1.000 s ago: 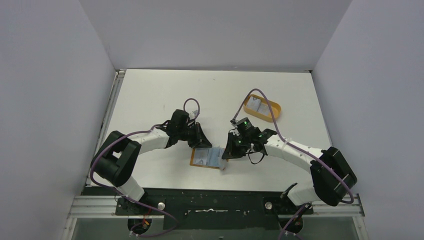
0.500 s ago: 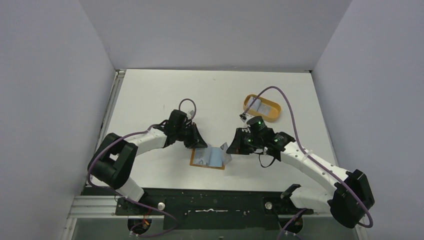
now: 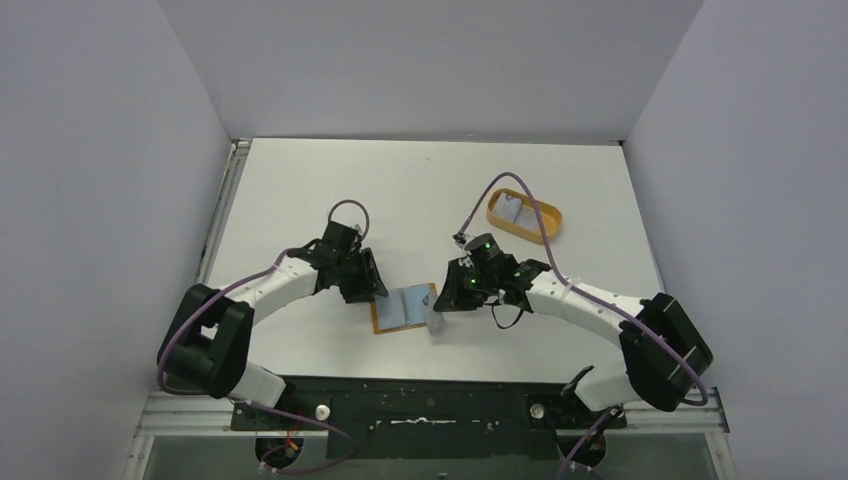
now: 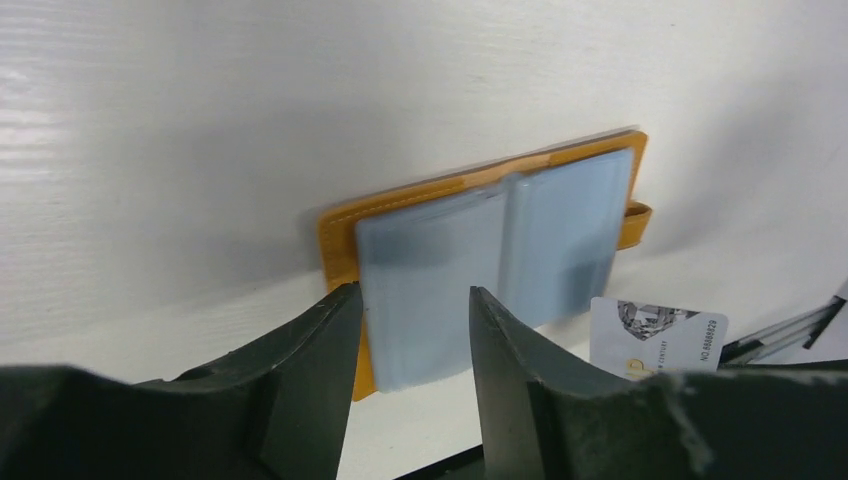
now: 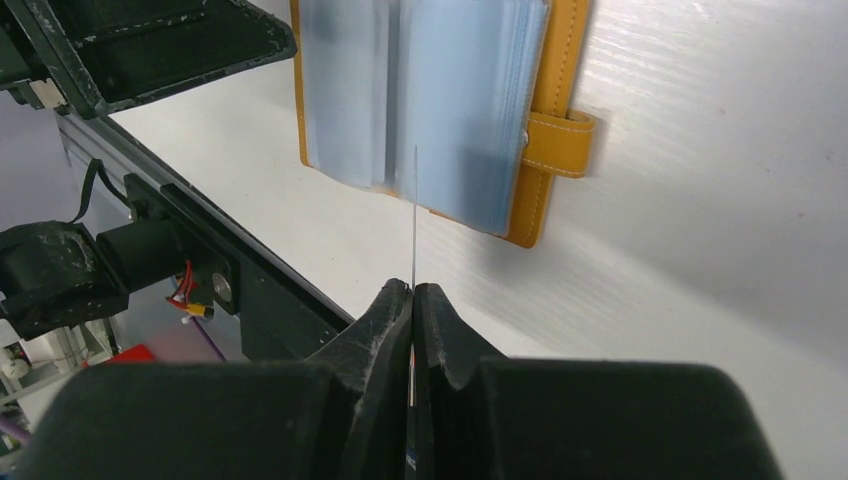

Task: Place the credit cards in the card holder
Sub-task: Insert the credit card into the card holder.

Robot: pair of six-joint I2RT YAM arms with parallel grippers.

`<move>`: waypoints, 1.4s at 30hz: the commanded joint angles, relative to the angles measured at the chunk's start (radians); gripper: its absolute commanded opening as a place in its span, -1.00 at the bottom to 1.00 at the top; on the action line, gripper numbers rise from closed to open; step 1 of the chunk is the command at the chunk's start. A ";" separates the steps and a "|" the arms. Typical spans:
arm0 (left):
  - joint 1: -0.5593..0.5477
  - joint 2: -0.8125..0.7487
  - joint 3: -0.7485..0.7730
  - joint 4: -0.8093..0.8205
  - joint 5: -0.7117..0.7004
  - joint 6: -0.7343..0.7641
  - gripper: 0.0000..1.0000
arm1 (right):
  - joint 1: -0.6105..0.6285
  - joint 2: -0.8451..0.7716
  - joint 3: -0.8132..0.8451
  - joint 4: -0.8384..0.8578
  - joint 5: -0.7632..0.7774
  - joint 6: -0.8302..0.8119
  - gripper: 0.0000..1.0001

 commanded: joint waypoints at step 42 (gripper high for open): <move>-0.039 0.011 -0.220 0.248 -0.002 -0.180 -0.45 | -0.034 -0.015 -0.238 0.563 0.140 0.241 -1.00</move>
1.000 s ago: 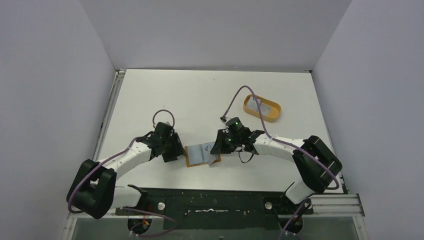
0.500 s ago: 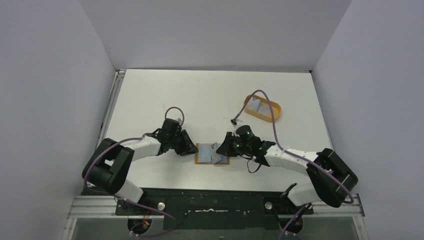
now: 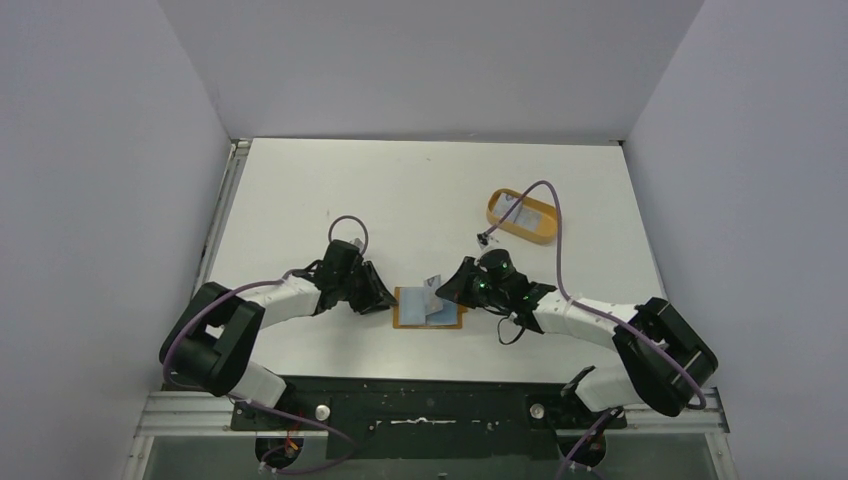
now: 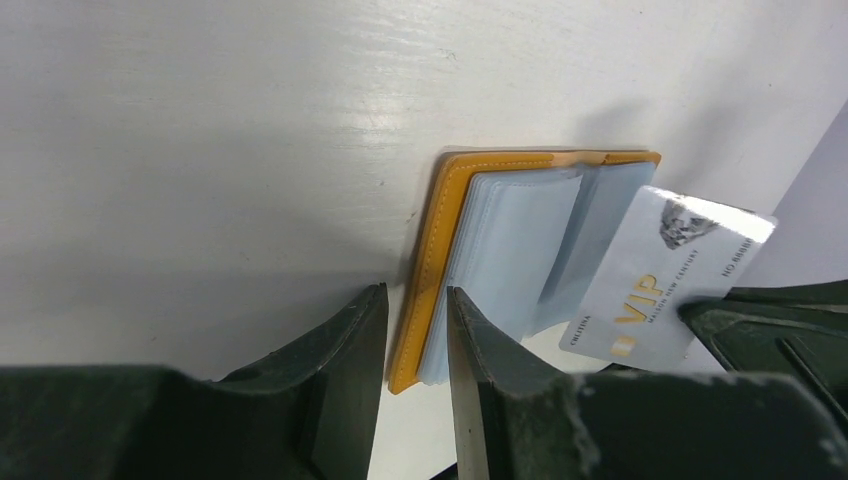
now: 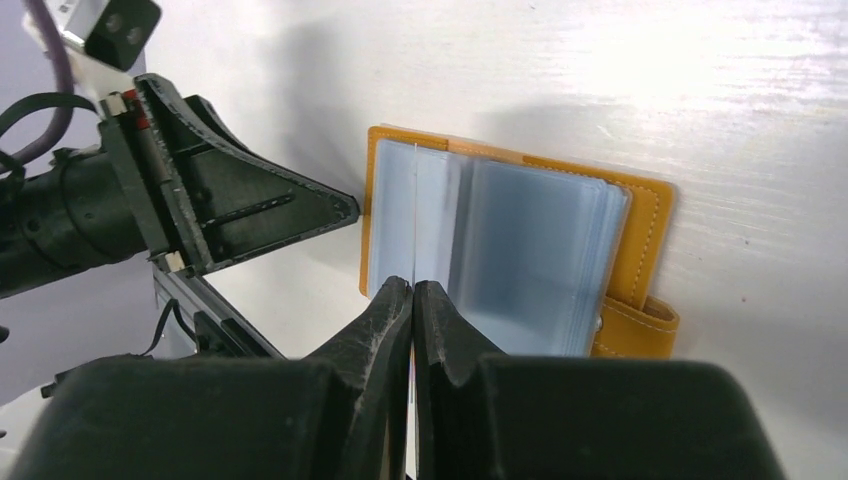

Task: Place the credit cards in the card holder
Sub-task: Insert the credit card into the card holder.

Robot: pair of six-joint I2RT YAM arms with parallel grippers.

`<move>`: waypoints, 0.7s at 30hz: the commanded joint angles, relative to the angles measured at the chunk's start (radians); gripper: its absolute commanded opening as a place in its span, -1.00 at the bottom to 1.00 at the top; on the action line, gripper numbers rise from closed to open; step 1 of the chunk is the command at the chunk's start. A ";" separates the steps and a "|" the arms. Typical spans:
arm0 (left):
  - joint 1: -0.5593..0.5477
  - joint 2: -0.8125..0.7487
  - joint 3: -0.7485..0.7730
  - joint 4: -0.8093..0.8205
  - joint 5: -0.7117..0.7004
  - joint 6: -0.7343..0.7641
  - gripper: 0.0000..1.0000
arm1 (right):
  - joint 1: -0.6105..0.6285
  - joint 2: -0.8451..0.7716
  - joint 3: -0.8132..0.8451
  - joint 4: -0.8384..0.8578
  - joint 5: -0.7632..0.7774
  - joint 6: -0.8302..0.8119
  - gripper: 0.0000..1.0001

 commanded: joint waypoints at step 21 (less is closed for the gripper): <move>-0.002 -0.017 -0.032 -0.099 -0.047 0.027 -0.40 | -0.034 -0.010 0.007 -0.024 -0.100 0.022 -1.00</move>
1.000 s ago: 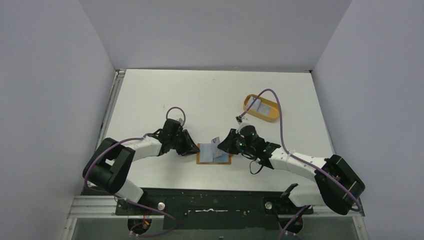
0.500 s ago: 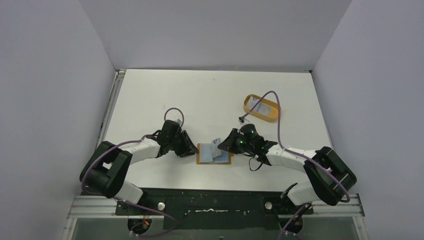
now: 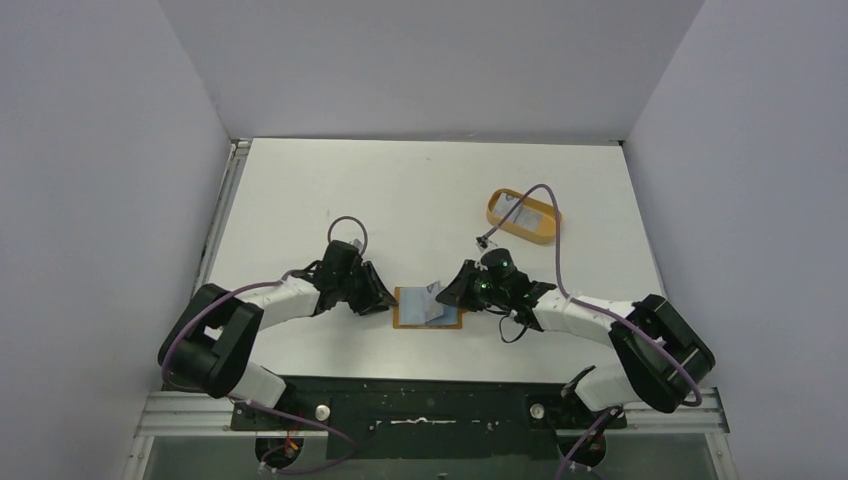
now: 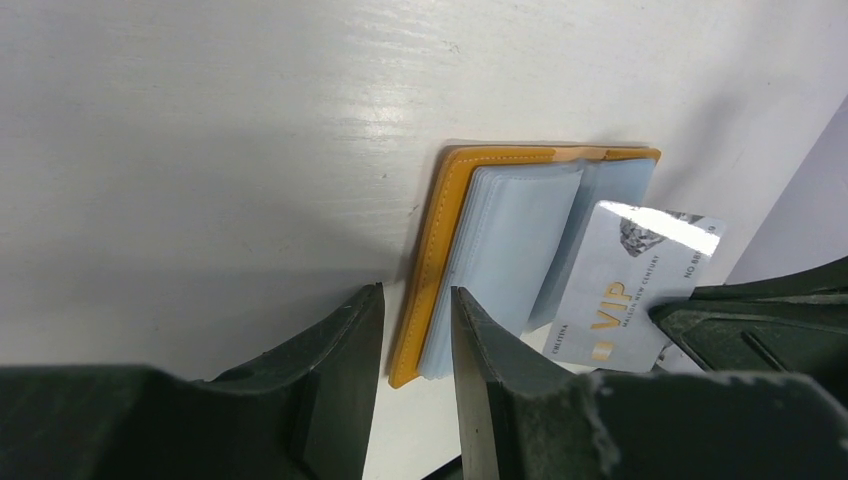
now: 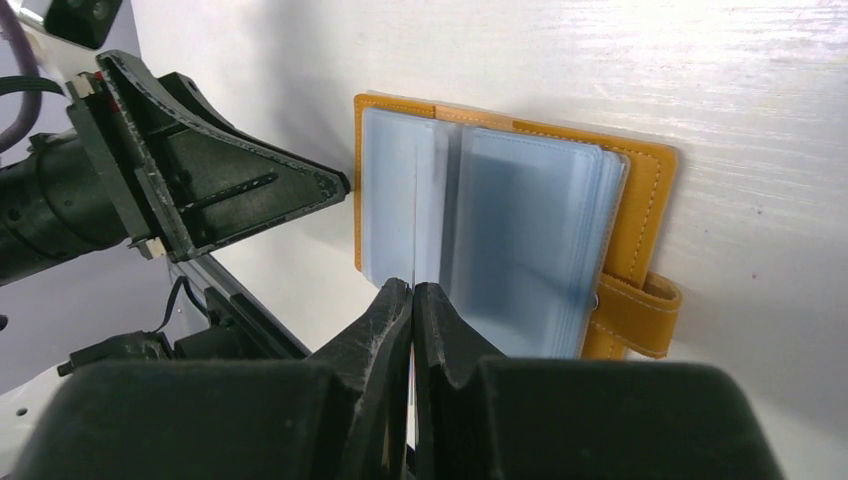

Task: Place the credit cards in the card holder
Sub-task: Insert the credit card into the card holder.

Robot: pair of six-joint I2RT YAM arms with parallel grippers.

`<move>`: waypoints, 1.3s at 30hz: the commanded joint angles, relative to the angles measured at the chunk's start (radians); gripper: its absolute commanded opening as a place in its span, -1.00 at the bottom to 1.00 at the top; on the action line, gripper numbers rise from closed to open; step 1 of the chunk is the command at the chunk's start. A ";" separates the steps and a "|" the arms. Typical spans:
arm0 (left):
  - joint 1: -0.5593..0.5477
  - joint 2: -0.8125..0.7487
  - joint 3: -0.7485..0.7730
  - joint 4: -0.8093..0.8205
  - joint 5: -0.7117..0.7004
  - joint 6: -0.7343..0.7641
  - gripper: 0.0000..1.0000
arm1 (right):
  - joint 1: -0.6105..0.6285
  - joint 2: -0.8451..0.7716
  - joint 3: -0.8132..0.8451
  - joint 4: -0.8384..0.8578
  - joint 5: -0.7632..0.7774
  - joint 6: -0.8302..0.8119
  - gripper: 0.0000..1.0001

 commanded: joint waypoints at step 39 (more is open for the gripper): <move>-0.002 0.001 -0.017 -0.101 -0.030 0.047 -0.38 | 0.006 0.041 0.042 -0.016 -0.083 -0.031 -1.00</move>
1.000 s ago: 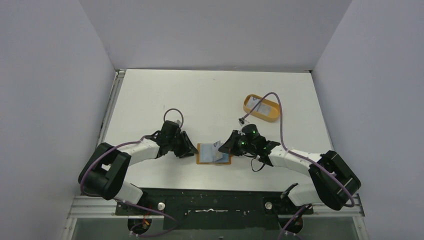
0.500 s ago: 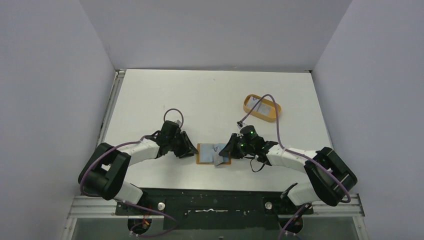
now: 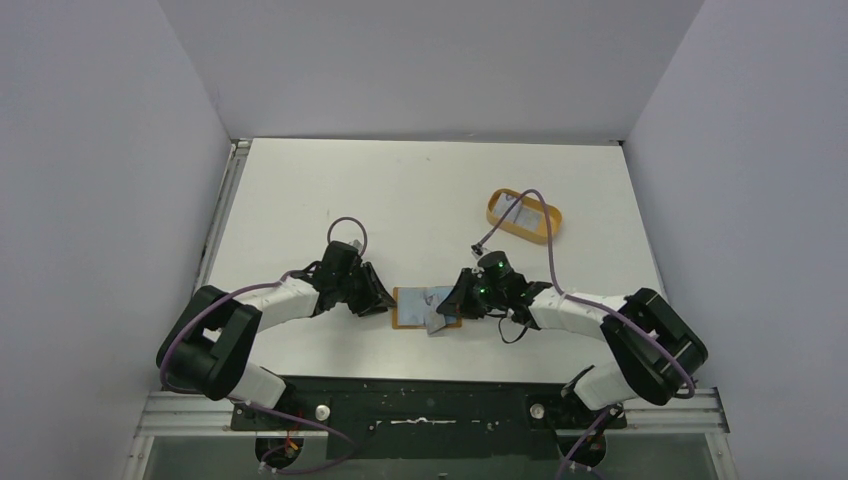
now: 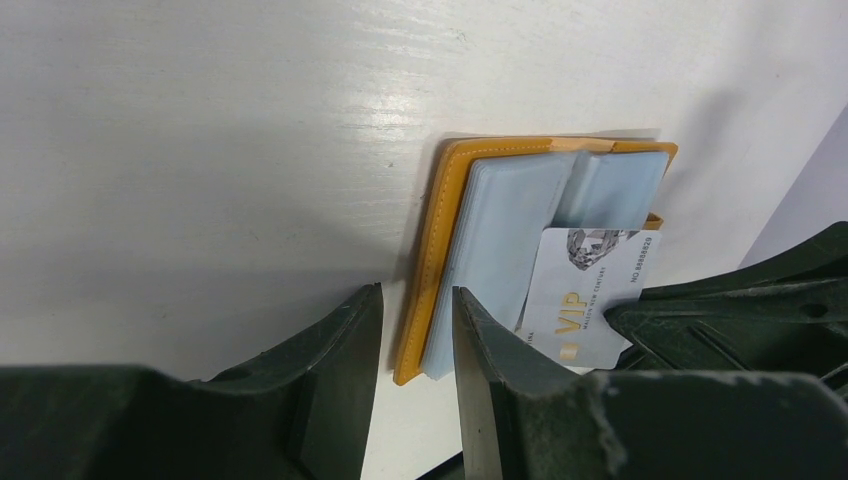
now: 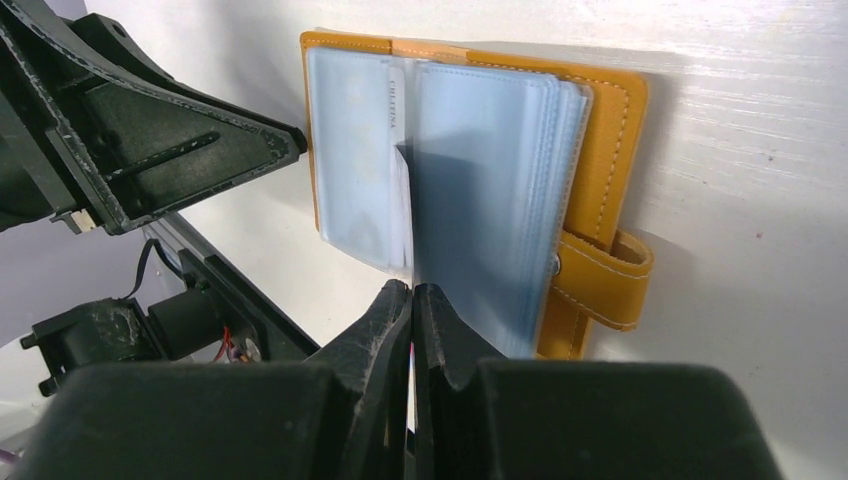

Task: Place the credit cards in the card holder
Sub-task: Insert the credit card into the card holder.

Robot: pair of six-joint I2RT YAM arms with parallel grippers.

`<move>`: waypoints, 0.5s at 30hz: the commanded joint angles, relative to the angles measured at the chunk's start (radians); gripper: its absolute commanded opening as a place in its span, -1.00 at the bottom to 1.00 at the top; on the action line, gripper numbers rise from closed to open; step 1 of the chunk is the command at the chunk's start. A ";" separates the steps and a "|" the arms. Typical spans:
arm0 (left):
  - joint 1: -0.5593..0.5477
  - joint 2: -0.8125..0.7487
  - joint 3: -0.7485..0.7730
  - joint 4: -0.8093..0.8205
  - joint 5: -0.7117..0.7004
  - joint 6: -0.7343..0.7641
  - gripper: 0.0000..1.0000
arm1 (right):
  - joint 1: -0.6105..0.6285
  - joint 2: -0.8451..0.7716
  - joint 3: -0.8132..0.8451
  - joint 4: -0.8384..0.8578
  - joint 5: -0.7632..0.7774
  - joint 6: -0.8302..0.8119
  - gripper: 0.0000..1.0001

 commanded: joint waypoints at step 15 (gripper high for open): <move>-0.002 0.029 -0.013 -0.065 -0.014 0.038 -0.38 | 0.017 0.081 0.060 0.141 -0.006 0.004 -1.00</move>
